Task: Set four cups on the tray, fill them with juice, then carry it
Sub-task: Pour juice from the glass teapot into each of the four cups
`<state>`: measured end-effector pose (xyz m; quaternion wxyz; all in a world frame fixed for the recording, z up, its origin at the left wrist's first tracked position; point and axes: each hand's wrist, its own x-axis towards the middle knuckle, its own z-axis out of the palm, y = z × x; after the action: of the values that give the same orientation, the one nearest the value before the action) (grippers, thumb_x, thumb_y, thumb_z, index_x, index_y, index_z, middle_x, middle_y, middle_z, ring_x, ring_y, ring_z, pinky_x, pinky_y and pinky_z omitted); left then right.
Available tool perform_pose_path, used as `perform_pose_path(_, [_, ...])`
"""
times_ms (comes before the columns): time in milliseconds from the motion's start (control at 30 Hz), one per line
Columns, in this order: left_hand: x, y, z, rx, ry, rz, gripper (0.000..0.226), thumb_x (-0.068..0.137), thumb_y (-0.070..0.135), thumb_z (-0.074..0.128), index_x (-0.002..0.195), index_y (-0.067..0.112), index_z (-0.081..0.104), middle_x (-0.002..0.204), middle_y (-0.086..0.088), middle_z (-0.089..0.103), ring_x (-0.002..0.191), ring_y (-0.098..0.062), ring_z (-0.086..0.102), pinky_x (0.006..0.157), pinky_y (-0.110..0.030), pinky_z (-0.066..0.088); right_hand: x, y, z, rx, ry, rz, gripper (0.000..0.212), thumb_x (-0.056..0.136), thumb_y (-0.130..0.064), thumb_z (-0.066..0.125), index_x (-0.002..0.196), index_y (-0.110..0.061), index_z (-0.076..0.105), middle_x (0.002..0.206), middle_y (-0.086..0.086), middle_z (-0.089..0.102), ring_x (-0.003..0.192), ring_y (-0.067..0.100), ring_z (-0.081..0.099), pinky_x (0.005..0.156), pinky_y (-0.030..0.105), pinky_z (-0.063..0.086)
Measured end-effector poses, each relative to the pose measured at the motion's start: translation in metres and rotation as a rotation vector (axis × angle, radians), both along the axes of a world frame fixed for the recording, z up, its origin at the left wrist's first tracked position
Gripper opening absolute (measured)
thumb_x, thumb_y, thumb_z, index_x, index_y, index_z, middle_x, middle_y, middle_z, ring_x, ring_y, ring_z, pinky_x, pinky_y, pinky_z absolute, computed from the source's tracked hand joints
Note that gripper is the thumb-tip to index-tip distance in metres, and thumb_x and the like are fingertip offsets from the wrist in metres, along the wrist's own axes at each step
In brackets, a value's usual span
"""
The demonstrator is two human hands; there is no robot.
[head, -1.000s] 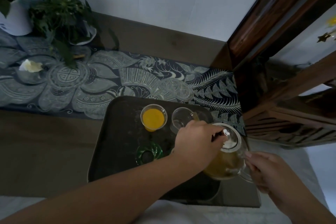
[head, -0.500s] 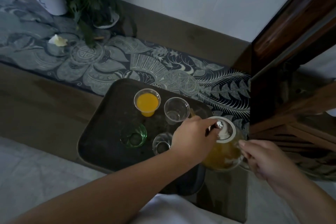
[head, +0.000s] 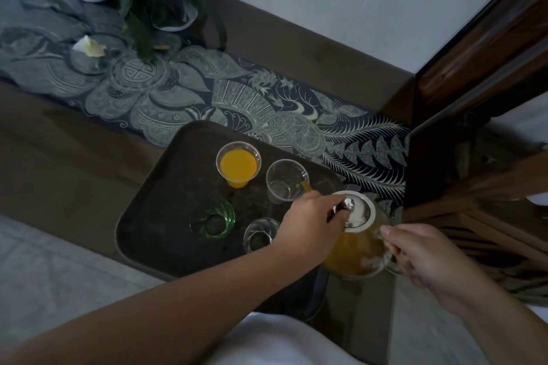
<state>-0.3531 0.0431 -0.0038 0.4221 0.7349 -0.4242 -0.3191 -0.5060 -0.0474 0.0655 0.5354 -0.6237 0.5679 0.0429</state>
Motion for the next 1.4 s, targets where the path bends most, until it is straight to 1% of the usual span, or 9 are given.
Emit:
perform_pose_path(167, [0.007, -0.001, -0.002, -0.010, 0.026, -0.018, 0.029, 0.095, 0.030, 0.061, 0.123, 0.027, 0.067, 0.088, 0.003, 0.053, 0.079, -0.013, 0.053, 0.068, -0.024, 0.044, 0.008, 0.000, 0.006, -0.007, 0.044, 0.005, 0.037, 0.095, -0.026, 0.053, 0.061, -0.015, 0.047, 0.045, 0.000, 0.024, 0.041, 0.012, 0.017, 0.046, 0.020, 0.011])
perform_pose_path(333, [0.012, 0.000, -0.003, -0.039, 0.048, -0.001, 0.028, 0.094, 0.029, 0.063, 0.121, 0.026, 0.070, 0.089, 0.001, 0.056, 0.080, -0.014, 0.055, 0.071, -0.029, 0.049, 0.016, 0.001, 0.010, -0.003, 0.084, 0.000, 0.035, 0.095, -0.026, 0.054, 0.062, -0.015, 0.048, 0.046, -0.001, 0.023, 0.042, 0.012, 0.017, 0.051, 0.027, 0.008])
perform_pose_path(567, [0.019, 0.002, 0.000, -0.063, 0.103, -0.001, 0.020, 0.094, 0.028, 0.063, 0.109, 0.021, 0.073, 0.090, -0.004, 0.059, 0.078, -0.016, 0.057, 0.072, -0.033, 0.052, 0.025, 0.004, 0.017, -0.015, 0.122, 0.029, 0.035, 0.096, -0.025, 0.052, 0.064, -0.012, 0.046, 0.047, 0.000, 0.023, 0.041, 0.011, 0.017, 0.049, 0.026, 0.009])
perform_pose_path(767, [0.022, 0.004, 0.001, -0.054, 0.132, -0.012, 0.021, 0.094, 0.029, 0.062, 0.109, 0.019, 0.073, 0.090, -0.004, 0.057, 0.080, -0.016, 0.055, 0.073, -0.032, 0.051, 0.031, 0.008, 0.021, -0.010, 0.137, 0.008, 0.035, 0.096, -0.024, 0.052, 0.064, -0.011, 0.045, 0.045, -0.001, 0.023, 0.038, 0.010, 0.017, 0.049, 0.025, 0.007])
perform_pose_path(933, [0.023, 0.005, -0.001, -0.037, 0.144, -0.032, 0.021, 0.095, 0.030, 0.061, 0.110, 0.022, 0.073, 0.089, -0.001, 0.054, 0.079, -0.015, 0.053, 0.066, -0.021, 0.042, 0.034, 0.011, 0.024, 0.003, 0.151, -0.011, 0.034, 0.096, -0.024, 0.052, 0.065, -0.011, 0.045, 0.046, -0.001, 0.022, 0.039, 0.010, 0.016, 0.050, 0.026, 0.006])
perform_pose_path(1033, [0.023, 0.006, -0.001, -0.036, 0.155, -0.036, 0.022, 0.095, 0.030, 0.061, 0.111, 0.020, 0.073, 0.090, -0.003, 0.055, 0.080, -0.016, 0.054, 0.069, -0.026, 0.046, 0.034, 0.011, 0.026, 0.004, 0.155, -0.001, 0.034, 0.096, -0.024, 0.052, 0.066, -0.010, 0.045, 0.047, 0.001, 0.022, 0.040, 0.011, 0.016, 0.051, 0.028, 0.006])
perform_pose_path(1100, [0.023, 0.006, -0.001, -0.035, 0.161, -0.039, 0.021, 0.095, 0.030, 0.061, 0.107, 0.018, 0.074, 0.091, -0.006, 0.057, 0.080, -0.017, 0.054, 0.070, -0.029, 0.046, 0.034, 0.011, 0.027, 0.007, 0.158, 0.002, 0.034, 0.096, -0.025, 0.052, 0.066, -0.010, 0.046, 0.046, 0.001, 0.023, 0.041, 0.012, 0.016, 0.052, 0.029, 0.006])
perform_pose_path(1267, [0.023, 0.006, -0.002, -0.036, 0.152, -0.061, 0.020, 0.096, 0.031, 0.060, 0.096, 0.015, 0.073, 0.088, -0.007, 0.058, 0.079, -0.016, 0.051, 0.064, -0.021, 0.038, 0.035, 0.011, 0.030, 0.018, 0.176, 0.005, 0.035, 0.096, -0.026, 0.052, 0.065, -0.012, 0.046, 0.047, 0.001, 0.023, 0.042, 0.013, 0.017, 0.053, 0.030, 0.007])
perform_pose_path(1400, [0.023, 0.007, -0.001, -0.059, 0.155, -0.078, 0.020, 0.097, 0.030, 0.060, 0.094, 0.014, 0.072, 0.082, -0.004, 0.058, 0.071, -0.012, 0.050, 0.060, -0.022, 0.040, 0.035, 0.012, 0.032, 0.024, 0.179, -0.006, 0.034, 0.096, -0.026, 0.052, 0.066, -0.010, 0.046, 0.045, 0.001, 0.023, 0.039, 0.012, 0.018, 0.052, 0.028, 0.007])
